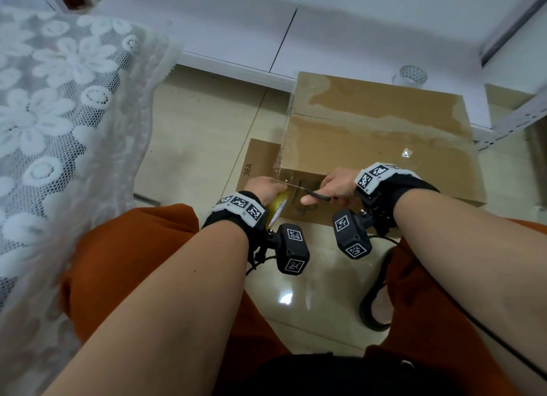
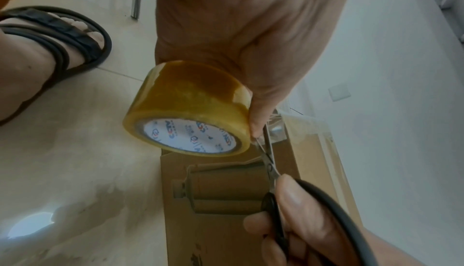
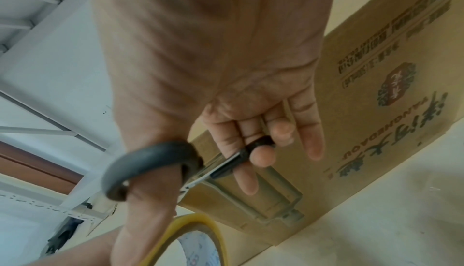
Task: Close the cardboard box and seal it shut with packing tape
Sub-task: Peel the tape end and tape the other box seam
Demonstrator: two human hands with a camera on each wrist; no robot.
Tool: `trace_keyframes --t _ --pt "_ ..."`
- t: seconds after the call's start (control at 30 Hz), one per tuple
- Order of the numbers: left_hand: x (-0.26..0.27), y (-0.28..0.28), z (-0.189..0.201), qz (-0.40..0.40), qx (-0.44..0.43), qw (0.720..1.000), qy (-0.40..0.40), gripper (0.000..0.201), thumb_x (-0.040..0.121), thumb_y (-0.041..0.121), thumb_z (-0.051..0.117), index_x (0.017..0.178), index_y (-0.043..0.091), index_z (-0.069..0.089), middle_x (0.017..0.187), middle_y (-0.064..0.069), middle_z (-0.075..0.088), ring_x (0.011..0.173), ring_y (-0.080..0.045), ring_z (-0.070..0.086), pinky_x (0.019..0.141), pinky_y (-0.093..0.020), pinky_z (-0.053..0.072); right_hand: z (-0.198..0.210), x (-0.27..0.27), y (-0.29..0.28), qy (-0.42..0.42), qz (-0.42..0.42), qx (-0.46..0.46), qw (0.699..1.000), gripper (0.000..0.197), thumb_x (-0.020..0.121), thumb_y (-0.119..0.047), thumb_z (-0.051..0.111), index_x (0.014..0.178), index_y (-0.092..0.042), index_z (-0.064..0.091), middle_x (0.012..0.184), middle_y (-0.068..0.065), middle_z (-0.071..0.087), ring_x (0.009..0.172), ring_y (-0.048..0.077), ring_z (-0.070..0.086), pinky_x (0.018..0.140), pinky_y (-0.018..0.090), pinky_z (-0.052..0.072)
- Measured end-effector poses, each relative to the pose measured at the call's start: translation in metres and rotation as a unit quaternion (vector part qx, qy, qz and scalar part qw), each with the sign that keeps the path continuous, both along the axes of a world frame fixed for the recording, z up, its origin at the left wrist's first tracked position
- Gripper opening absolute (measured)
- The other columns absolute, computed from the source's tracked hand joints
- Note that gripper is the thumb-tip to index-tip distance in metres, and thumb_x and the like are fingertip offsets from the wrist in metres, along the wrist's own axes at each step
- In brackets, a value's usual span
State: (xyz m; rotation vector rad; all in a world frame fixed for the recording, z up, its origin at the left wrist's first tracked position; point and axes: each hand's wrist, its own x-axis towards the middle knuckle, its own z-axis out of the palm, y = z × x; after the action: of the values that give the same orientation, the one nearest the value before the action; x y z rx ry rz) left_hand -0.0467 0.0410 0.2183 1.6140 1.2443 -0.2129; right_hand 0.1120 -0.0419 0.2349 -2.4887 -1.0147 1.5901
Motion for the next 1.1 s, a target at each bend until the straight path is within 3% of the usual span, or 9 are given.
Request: trace_keyframes --t 0.1,0.23,0.53,0.63,0.73,0.87,1.1 --pt "0.001 0.001 0.001 0.031 -0.016 0.999 0.028 0.048 0.095 0.038 0.055 0.128 0.002 0.056 0.133 -0.014 0.057 0.119 -0.029 0.055 0.094 -0.031 0.043 -0.003 -0.001 0.003 -0.001 0.005 0.003 1.0 0.057 0.059 -0.063 0.078 0.071 -0.011 0.057 0.058 0.002 0.044 0.049 0.016 0.04 0.045 0.021 0.033" --pt "0.004 0.001 0.002 0.08 -0.055 0.995 0.025 0.05 0.092 0.038 0.061 0.124 0.0 0.056 0.128 -0.017 0.06 0.114 -0.032 0.058 0.099 -0.038 0.047 -0.006 -0.003 0.005 0.003 -0.005 0.016 1.0 0.053 0.063 -0.061 0.076 0.066 -0.012 0.056 0.059 0.003 0.045 0.052 0.017 0.041 0.048 0.022 0.035" --pt "0.007 0.005 0.003 0.085 -0.068 0.994 0.025 0.044 0.093 0.031 0.062 0.123 -0.001 0.057 0.128 -0.018 0.06 0.116 -0.031 0.059 0.101 -0.041 0.048 -0.007 -0.002 0.003 -0.004 -0.008 0.055 0.998 0.048 0.067 -0.054 0.077 0.067 -0.01 0.059 0.056 0.002 0.046 0.051 0.015 0.043 0.048 0.022 0.039" --pt "0.007 0.005 0.004 0.091 -0.062 0.994 0.026 0.045 0.093 0.031 0.062 0.124 -0.001 0.055 0.127 -0.018 0.059 0.115 -0.031 0.058 0.101 -0.041 0.047 -0.008 -0.003 0.002 -0.011 0.008 0.07 0.997 0.047 0.069 -0.049 0.079 0.059 -0.01 0.054 0.056 0.003 0.047 0.053 0.014 0.045 0.049 0.022 0.042" --pt "0.006 0.006 0.003 0.107 -0.073 0.991 0.021 0.045 0.089 0.029 0.066 0.122 0.0 0.056 0.124 -0.018 0.061 0.112 -0.032 0.06 0.099 -0.04 0.049 -0.01 -0.001 0.001 -0.019 0.01 0.079 0.997 0.042 0.066 -0.044 0.082 0.058 -0.009 0.061 0.055 0.003 0.048 0.053 0.014 0.045 0.052 0.024 0.041" --pt "0.001 0.0 -0.005 0.095 -0.081 0.992 0.014 0.049 0.085 0.024 0.071 0.125 -0.001 0.057 0.13 -0.017 0.059 0.121 -0.031 0.056 0.099 -0.037 0.046 -0.015 -0.002 -0.001 -0.054 0.051 0.055 0.996 0.037 0.066 -0.042 0.083 0.061 -0.01 0.065 0.055 0.002 0.052 0.053 0.013 0.045 0.053 0.024 0.038" --pt "0.002 -0.001 -0.007 0.084 -0.091 0.991 0.054 0.048 0.087 0.033 0.069 0.119 -0.002 0.058 0.12 -0.018 0.064 0.109 -0.031 0.063 0.098 -0.04 0.049 -0.026 -0.001 -0.004 -0.031 0.035 0.037 0.998 0.037 0.064 -0.041 0.085 0.061 -0.01 0.065 0.055 0.002 0.054 0.055 0.016 0.049 0.051 0.023 0.04"
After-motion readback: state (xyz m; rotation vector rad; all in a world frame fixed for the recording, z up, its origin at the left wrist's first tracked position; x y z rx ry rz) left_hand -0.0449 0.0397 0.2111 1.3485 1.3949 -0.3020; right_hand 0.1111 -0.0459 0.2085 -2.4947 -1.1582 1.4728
